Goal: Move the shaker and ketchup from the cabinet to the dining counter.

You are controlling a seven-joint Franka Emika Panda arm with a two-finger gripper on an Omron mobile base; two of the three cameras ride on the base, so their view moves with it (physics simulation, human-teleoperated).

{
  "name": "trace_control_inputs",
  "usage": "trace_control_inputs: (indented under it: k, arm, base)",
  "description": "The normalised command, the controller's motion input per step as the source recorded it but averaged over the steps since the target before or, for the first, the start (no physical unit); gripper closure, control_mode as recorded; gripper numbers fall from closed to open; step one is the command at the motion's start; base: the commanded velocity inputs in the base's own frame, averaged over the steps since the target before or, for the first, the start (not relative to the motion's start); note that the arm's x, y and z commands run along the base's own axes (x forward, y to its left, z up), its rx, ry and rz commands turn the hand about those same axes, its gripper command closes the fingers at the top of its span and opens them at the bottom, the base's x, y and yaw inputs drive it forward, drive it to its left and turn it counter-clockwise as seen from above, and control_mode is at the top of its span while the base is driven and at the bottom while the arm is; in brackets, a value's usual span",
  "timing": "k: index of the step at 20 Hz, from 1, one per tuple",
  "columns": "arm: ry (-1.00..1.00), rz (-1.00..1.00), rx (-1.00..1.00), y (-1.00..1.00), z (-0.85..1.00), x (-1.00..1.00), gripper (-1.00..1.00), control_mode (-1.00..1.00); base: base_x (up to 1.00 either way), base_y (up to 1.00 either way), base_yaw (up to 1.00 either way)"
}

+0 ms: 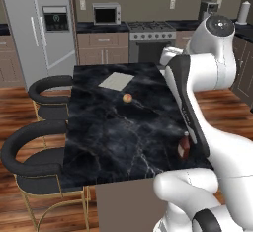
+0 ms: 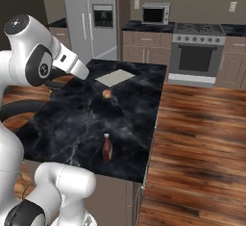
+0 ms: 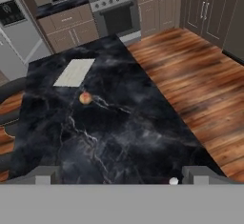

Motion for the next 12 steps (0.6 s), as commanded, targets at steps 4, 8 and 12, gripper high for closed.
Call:
trace_control_inputs:
  k: [4,8,12]
  arm:
    - [0.00,0.00,0.00,0.00,0.00,0.00,-1.00,1.00]
    - [0.00,0.00,0.00,0.00,0.00,0.00,-1.00,1.00]
    - [0.00,0.00,0.00,0.00,0.00,0.00,-1.00,1.00]
  base:
    - [-0.19,-0.15,-0.01]
    - [-0.34,-0.53,-0.39]
    - [-0.30,-0.46,-0.68]
